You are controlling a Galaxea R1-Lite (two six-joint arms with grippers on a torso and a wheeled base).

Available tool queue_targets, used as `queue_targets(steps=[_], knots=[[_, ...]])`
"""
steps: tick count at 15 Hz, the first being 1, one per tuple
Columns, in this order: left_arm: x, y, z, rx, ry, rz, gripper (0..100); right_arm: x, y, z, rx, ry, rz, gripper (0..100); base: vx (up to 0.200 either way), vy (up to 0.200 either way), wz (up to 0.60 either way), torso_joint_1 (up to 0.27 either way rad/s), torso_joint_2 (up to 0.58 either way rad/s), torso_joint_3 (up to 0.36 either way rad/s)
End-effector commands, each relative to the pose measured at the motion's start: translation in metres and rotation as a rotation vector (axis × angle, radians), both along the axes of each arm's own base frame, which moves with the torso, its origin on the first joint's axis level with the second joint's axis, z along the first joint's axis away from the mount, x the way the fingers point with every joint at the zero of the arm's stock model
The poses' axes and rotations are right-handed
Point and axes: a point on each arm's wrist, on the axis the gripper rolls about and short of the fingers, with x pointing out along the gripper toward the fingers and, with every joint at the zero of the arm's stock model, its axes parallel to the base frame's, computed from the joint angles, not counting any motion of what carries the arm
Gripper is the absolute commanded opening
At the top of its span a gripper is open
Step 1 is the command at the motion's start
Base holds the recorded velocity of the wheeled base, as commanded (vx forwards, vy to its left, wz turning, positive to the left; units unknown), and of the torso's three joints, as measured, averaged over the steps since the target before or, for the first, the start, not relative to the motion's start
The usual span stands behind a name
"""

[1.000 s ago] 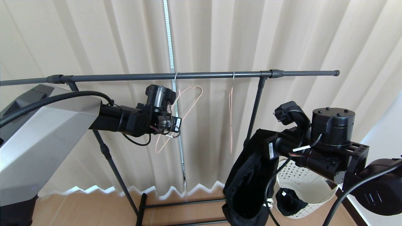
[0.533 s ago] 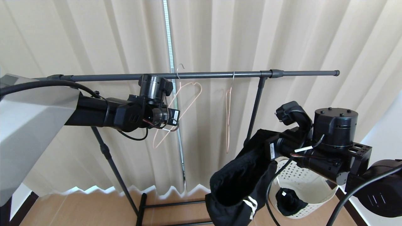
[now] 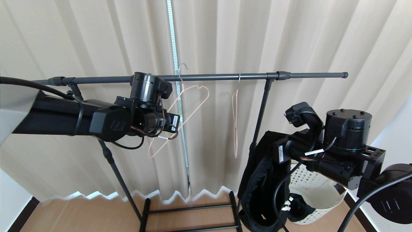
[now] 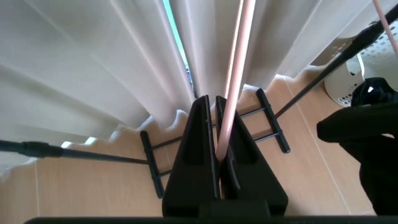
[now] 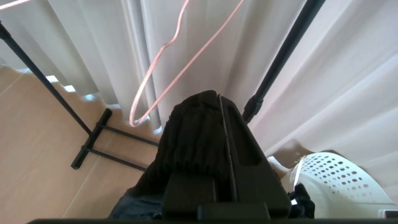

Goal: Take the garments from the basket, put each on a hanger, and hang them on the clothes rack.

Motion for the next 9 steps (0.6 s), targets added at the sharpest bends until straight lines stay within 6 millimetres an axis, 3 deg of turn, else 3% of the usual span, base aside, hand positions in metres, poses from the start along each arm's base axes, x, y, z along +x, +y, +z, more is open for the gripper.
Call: queue_targets(steps=[1, 3, 5, 9], knots=[[-0.04, 0.012, 0.015, -0.02, -0.035, -0.019, 0, -0.002, -0.001, 0.003, 0.005, -0.01, 0.001, 0, 0.0, 0.0, 0.0, 0.0, 0.0, 0.0], [-0.065, 0.018, 0.006, -0.026, -0.036, -0.034, 0, -0.002, -0.001, 0.005, 0.007, -0.014, 0.001, 0, 0.0, 0.0, 0.0, 0.0, 0.0, 0.0], [-0.102, 0.028, -0.023, -0.045, -0.04, -0.051, 0, -0.006, -0.003, 0.008, 0.01, -0.02, 0.001, 0, 0.0, 0.0, 0.0, 0.0, 0.0, 0.0], [-0.147, 0.037, -0.042, -0.065, -0.086, -0.115, 0, -0.007, -0.002, 0.01, -0.008, -0.035, -0.007, 0, 0.0, 0.0, 0.0, 0.0, 0.0, 0.0]])
